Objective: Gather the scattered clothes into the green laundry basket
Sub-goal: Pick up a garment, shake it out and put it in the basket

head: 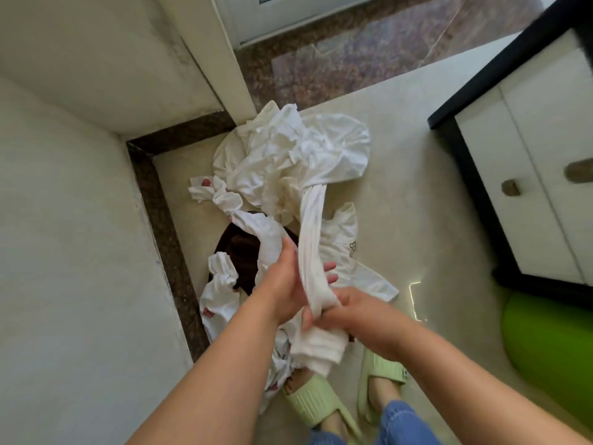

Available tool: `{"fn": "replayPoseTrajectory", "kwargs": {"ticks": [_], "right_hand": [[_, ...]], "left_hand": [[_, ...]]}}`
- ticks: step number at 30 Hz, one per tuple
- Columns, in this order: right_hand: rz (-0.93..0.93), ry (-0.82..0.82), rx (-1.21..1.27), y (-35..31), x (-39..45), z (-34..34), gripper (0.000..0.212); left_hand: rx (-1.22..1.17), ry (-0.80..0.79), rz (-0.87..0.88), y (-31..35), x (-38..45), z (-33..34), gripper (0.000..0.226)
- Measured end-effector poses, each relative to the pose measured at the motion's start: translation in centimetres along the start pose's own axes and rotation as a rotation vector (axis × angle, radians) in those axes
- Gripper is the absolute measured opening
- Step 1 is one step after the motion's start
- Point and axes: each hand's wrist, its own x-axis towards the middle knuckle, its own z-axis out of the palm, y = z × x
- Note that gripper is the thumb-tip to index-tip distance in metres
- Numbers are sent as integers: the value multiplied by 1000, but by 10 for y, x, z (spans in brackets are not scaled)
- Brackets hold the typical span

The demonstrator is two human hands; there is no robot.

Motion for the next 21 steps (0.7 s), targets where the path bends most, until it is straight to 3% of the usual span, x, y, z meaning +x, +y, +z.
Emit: {"fn": "replayPoseTrajectory", "kwargs": {"ticks": [3,6,7,9,10,12,14,16,19,21], "right_hand": [[127,-141,-473,-6,-26,9,21],[171,6,-585,6,-30,-5,39],[176,125,-474,10,-27,-13,42],[137,336,-14,6,-22,-27,34],[124,363,283,4,-15,-37,29],[74,282,718,-7,-6,-54,57],[76,250,880,-20,-4,-62,73],[73,369,874,-28,3,-69,59],[-26,451,910,-42,-3,-72,40],[-107,346,956,-53,-24,-65,41]], "left_hand": [[-54,-15,80,20,-23,32,49],[221,129,322,29,-42,52,29],[359,129,379,29,-50,55,30],[604,16,438,27,-75,62,25],[707,-73,440,24,-85,64,22],[869,-217,407,15,-111,71,18],[995,-335,320,3,-138,75,20],[1231,-385,219,-13,-148,70,26],[1614,-177,161,-36,-145,47,18],[1572,92,220,-48,-140,35,29]]}}
